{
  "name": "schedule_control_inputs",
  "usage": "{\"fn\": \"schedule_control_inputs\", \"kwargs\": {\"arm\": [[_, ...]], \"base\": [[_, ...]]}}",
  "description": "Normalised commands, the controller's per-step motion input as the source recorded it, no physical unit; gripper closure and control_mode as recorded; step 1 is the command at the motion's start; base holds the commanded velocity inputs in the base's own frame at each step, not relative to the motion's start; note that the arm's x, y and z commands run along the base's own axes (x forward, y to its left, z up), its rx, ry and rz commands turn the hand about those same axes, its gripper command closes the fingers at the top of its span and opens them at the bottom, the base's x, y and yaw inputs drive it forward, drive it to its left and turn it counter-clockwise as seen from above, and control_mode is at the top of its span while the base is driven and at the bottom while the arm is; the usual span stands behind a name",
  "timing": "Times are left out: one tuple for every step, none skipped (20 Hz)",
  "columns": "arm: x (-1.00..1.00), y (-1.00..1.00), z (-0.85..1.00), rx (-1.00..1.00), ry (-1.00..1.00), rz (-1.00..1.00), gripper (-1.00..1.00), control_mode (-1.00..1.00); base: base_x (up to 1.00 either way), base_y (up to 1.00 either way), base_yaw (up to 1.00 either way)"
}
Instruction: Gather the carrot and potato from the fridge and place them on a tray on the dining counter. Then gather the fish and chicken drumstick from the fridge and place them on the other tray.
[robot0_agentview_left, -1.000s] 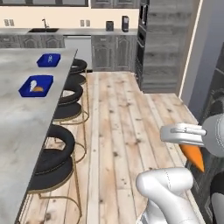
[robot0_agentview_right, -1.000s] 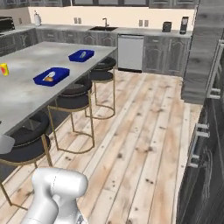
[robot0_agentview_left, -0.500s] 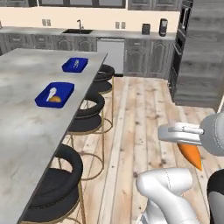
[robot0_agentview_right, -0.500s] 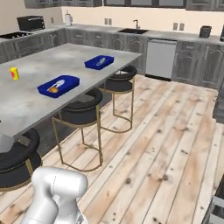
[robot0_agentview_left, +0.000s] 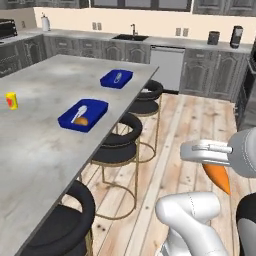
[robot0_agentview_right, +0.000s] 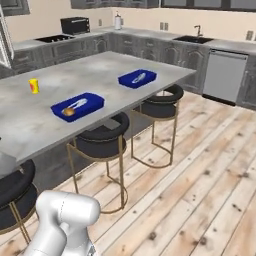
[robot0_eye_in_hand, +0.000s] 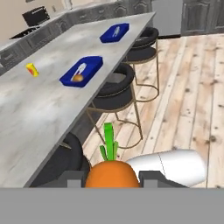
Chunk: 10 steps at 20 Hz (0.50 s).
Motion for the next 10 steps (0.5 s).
{"fn": "schedule_control_inputs", "kwargs": {"arm": [[0.0, 0.0, 0.0, 0.0, 0.0, 0.0, 1.0, 1.0], [0.0, 0.0, 0.0, 0.0, 0.0, 0.0, 1.0, 1.0], [0.0, 0.0, 0.0, 0.0, 0.0, 0.0, 1.0, 1.0], [0.0, 0.0, 0.0, 0.0, 0.0, 0.0, 1.0, 1.0], [0.0, 0.0, 0.0, 0.0, 0.0, 0.0, 1.0, 1.0], [0.0, 0.0, 0.0, 0.0, 0.0, 0.0, 1.0, 1.0], [0.0, 0.0, 0.0, 0.0, 0.0, 0.0, 1.0, 1.0], [0.0, 0.0, 0.0, 0.0, 0.0, 0.0, 1.0, 1.0], [0.0, 0.0, 0.0, 0.0, 0.0, 0.0, 1.0, 1.0], [0.0, 0.0, 0.0, 0.0, 0.0, 0.0, 1.0, 1.0]], "base": [[0.56, -0.32, 0.39], [0.55, -0.31, 0.39], [0.54, -0.3, 0.4], [0.54, -0.29, 0.4], [0.53, -0.3, 0.4], [0.52, -0.29, 0.4], [0.52, -0.29, 0.41], [0.51, -0.28, 0.41], [0.51, -0.28, 0.41], [0.5, -0.26, 0.42]]}}
